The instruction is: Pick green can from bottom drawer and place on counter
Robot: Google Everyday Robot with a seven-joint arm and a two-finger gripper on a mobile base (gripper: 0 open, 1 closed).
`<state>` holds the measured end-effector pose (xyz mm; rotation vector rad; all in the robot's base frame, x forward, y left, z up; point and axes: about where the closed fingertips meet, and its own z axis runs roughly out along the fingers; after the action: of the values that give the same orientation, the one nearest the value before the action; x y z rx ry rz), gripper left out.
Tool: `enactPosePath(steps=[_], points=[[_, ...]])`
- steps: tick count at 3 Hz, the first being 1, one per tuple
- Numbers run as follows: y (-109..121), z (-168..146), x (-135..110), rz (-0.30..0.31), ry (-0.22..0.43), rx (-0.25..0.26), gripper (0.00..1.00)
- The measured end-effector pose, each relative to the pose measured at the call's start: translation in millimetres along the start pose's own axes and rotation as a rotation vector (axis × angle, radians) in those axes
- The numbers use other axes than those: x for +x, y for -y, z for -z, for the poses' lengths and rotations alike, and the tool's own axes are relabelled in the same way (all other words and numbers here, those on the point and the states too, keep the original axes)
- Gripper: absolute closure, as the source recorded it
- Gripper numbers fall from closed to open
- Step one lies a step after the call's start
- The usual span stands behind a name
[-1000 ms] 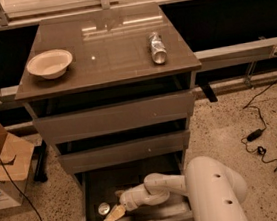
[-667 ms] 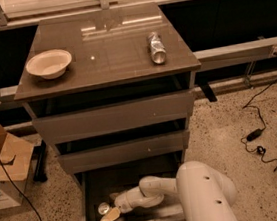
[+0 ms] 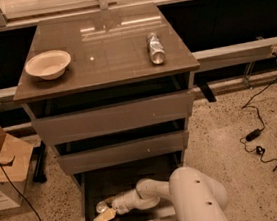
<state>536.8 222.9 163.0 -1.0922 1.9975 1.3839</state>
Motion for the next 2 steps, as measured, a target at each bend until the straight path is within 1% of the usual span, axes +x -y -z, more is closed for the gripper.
enactPosePath(steps=[1, 2], points=[[-3, 6, -3, 0.010, 0.014, 0.021, 0.63], [-11, 25, -18, 0.040, 0.065, 0.062, 0.86]])
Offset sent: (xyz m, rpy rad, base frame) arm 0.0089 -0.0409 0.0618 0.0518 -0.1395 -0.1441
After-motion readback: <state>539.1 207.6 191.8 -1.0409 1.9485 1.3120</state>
